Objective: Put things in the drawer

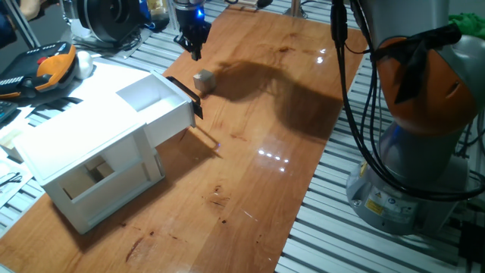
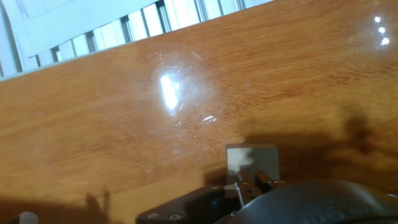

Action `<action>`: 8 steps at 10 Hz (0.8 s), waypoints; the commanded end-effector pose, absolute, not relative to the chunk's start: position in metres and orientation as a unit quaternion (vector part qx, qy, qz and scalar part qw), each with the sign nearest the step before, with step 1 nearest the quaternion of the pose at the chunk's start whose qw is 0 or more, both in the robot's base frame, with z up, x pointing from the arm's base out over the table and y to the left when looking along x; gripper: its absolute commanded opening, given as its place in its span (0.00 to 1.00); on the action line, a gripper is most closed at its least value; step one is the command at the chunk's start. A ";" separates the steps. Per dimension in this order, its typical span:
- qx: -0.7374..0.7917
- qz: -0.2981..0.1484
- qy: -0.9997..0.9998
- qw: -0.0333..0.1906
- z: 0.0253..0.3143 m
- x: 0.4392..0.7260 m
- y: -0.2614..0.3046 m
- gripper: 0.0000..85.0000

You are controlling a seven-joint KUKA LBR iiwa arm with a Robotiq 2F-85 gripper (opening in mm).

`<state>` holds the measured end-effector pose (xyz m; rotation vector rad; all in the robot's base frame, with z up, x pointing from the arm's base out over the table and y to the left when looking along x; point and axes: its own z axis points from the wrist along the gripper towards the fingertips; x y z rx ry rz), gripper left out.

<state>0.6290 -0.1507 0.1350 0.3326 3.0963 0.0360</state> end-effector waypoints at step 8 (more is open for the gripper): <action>0.080 0.008 0.996 0.032 0.128 0.628 -0.152 0.60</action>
